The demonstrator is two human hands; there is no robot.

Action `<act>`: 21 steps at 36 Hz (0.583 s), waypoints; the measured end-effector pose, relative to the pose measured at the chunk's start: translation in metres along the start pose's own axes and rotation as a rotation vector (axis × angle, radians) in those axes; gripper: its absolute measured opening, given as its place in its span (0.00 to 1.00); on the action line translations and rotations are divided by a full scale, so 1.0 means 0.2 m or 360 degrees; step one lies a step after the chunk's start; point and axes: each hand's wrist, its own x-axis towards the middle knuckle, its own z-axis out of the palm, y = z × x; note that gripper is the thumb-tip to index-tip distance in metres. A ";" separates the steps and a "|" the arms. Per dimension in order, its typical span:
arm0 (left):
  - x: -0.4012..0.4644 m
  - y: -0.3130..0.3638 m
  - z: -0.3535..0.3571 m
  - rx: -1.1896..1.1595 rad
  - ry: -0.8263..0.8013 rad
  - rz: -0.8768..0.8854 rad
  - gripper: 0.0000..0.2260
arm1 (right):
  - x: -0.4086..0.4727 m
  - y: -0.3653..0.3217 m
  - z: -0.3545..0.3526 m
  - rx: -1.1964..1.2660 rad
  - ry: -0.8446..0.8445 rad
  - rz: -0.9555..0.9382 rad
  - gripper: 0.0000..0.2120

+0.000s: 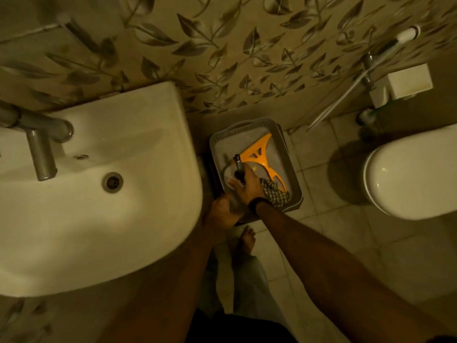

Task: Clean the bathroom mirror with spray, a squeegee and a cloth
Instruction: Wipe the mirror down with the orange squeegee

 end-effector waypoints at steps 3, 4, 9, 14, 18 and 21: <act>-0.01 0.02 0.01 -0.0017 0.0001 -0.0027 0.19 | 0.00 0.06 -0.08 -0.0232 -0.0071 0.0035 0.34; -0.01 0.02 0.01 -0.0012 -0.0004 -0.0027 0.19 | -0.01 0.08 -0.12 -0.0346 -0.0089 0.0032 0.35; 0.02 0.03 0.04 0.0060 -0.0027 -0.0012 0.23 | -0.01 0.22 -0.28 -0.0709 0.0005 0.0193 0.28; 0.09 0.01 0.13 0.0122 -0.0126 -0.0071 0.28 | 0.10 0.28 -0.32 -0.0730 0.0029 0.0296 0.25; 0.14 0.00 0.20 0.0152 -0.0159 -0.0066 0.24 | 0.25 0.31 -0.30 -0.0794 -0.0104 0.0390 0.28; 0.17 -0.02 0.23 0.0157 -0.0189 -0.0087 0.26 | 0.35 0.34 -0.28 -0.0845 -0.0125 0.0449 0.30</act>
